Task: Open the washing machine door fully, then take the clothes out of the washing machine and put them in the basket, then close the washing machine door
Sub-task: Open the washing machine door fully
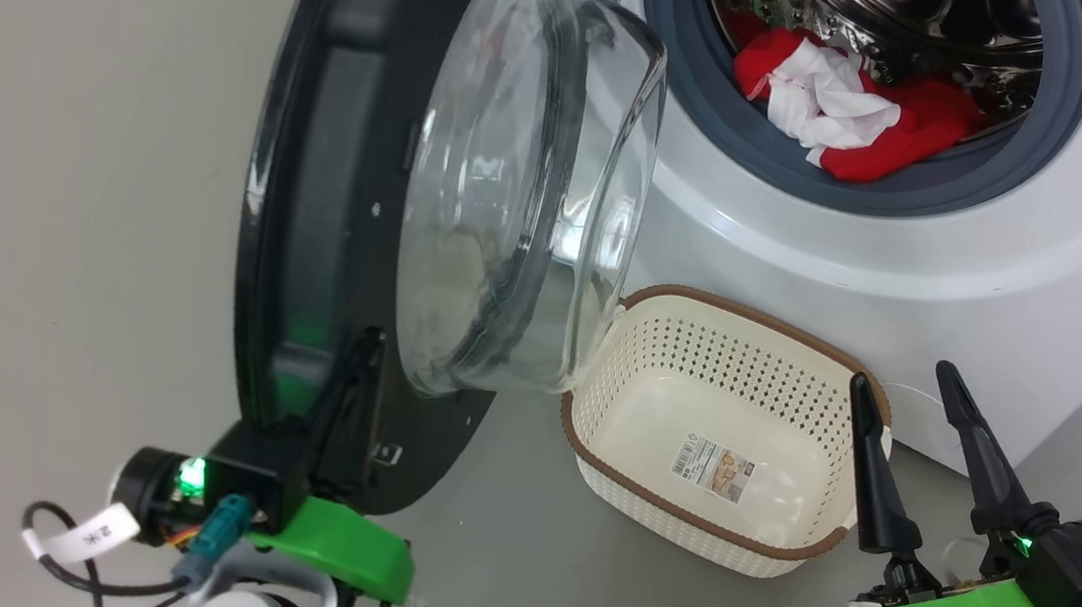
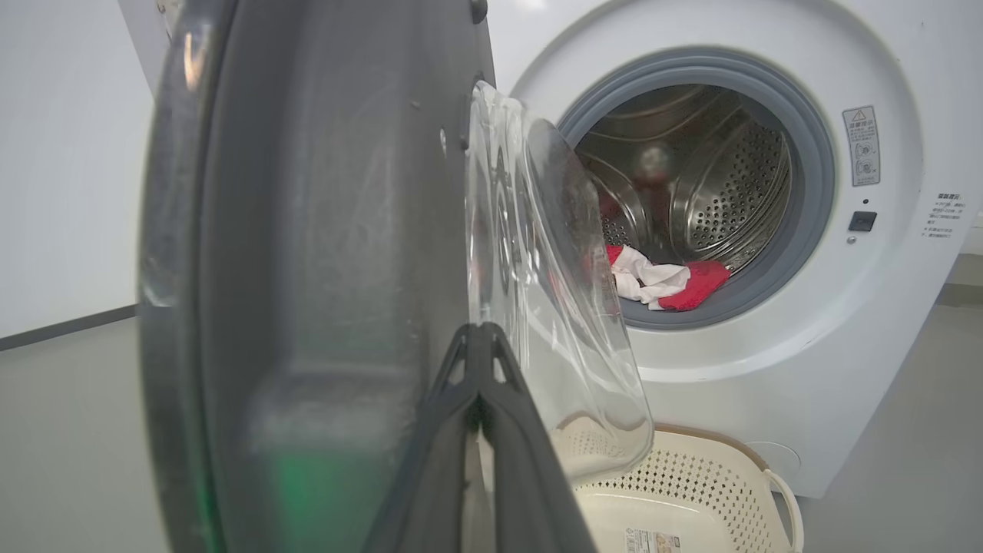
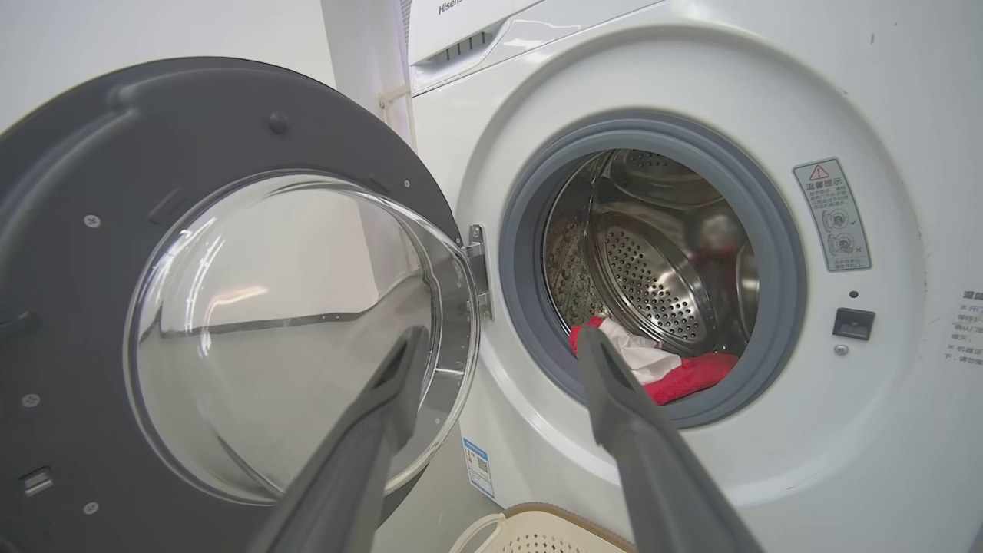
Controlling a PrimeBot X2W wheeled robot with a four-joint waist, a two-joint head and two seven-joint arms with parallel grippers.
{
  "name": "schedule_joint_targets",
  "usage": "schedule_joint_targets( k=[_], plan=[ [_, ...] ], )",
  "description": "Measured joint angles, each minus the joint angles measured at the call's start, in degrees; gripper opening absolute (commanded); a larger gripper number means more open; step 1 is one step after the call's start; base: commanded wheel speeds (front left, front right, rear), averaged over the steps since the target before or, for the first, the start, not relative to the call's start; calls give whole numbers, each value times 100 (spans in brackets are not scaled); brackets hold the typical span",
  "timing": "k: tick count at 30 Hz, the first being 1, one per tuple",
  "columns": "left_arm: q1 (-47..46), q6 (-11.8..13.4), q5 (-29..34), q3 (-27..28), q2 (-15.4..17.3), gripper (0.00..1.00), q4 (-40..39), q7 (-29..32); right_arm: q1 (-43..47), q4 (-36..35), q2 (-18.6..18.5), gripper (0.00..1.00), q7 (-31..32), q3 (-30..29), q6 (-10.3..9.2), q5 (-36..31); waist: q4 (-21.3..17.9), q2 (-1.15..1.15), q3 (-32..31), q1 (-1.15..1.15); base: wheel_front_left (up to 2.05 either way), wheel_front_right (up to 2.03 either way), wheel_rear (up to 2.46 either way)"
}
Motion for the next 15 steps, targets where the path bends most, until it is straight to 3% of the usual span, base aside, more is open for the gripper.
schedule_joint_targets(
  k=[15],
  plan=[
    [-7, 171, -170, 500, 241, 0, 549, -312, 115, -99, 0, 100, 59, 4, 0, -64, -23, 0, 124, 0, 0, 0, 0]
  ],
)
